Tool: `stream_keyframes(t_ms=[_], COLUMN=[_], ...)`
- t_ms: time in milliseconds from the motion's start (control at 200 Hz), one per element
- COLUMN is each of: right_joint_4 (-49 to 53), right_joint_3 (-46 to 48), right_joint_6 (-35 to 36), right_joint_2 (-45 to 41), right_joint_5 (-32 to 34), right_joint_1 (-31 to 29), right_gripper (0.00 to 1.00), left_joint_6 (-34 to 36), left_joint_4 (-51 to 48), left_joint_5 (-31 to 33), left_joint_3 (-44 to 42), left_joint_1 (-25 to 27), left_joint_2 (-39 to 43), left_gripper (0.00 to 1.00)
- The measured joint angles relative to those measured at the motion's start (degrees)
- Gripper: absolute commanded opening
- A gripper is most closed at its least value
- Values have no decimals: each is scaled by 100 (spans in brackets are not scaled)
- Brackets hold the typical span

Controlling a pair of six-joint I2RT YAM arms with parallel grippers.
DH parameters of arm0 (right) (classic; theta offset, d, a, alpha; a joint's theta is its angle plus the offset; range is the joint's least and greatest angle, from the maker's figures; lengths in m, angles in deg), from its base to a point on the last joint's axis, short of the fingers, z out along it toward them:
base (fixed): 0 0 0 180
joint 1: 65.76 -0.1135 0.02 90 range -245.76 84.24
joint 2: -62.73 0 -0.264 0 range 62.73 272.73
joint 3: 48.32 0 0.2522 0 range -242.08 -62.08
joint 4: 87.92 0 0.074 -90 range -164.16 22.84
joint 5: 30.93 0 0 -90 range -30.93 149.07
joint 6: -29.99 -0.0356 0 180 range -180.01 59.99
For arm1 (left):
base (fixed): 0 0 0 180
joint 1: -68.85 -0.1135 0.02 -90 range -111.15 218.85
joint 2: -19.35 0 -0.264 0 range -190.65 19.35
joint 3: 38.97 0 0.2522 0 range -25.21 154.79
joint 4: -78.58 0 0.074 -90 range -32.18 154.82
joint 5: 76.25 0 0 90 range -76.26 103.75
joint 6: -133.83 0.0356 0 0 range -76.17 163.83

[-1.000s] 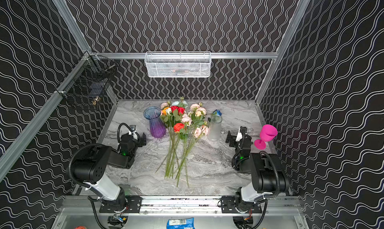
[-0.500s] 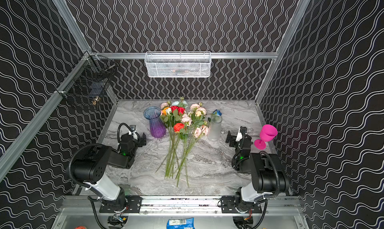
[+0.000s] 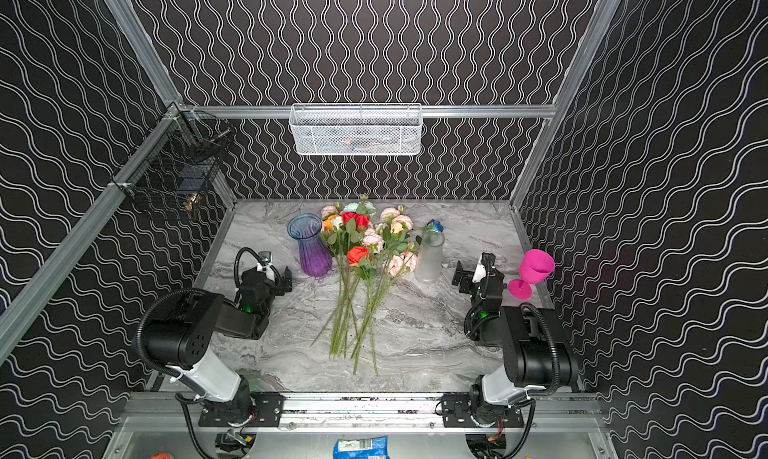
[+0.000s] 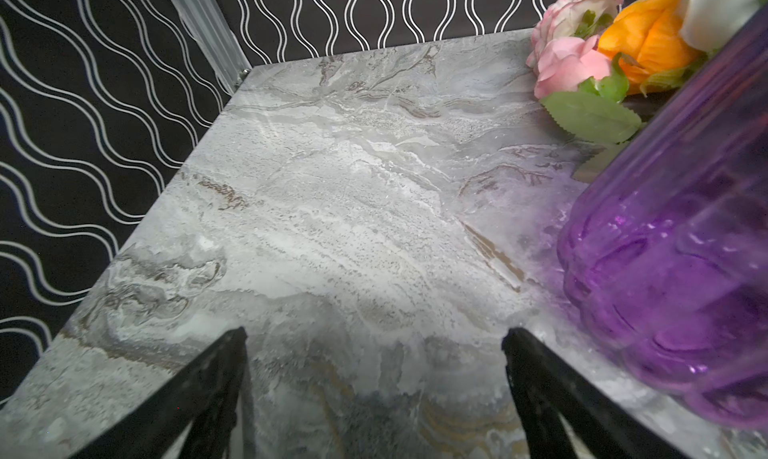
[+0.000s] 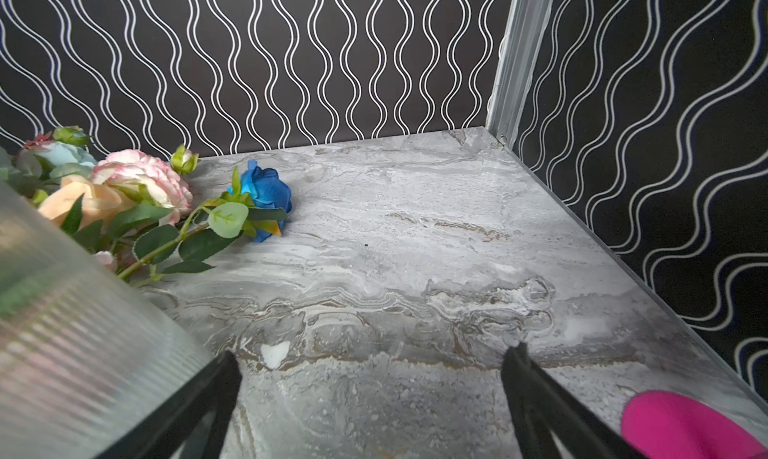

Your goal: Arrange the flowers into the vase

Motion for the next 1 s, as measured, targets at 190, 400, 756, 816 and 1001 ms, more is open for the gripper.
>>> stream_keyframes(t_ms=[190,400,756,816,1001], right_joint_4=[63,1305,4356,4951,6395], right_joint_3=[-9,-811,-2590,-3117,-3906], right_joint_6=[-44,-177,-946,-1279,-2238], right_joint_2=[-90,-855,-2159,-2247,-2446], right_joint_5=[162,636,1145,1150,575], right_joint_1=[4,-46,-92,-92,-39], right_gripper=[99,99,99,99,66], left_joint_6=[79,188,-918,-1390,-3075], left_joint_4=[-203,-857,-3668,-4354,-6535], left_joint_5=[428,1255,2614,2632,2050], left_joint_3=[-184,-179,800,1121,2288], left_joint_1=[243,772,1405,1405,1405], left_joint_2=[951,2321,5145,5493,6039], left_gripper=[99,99,99,99,99])
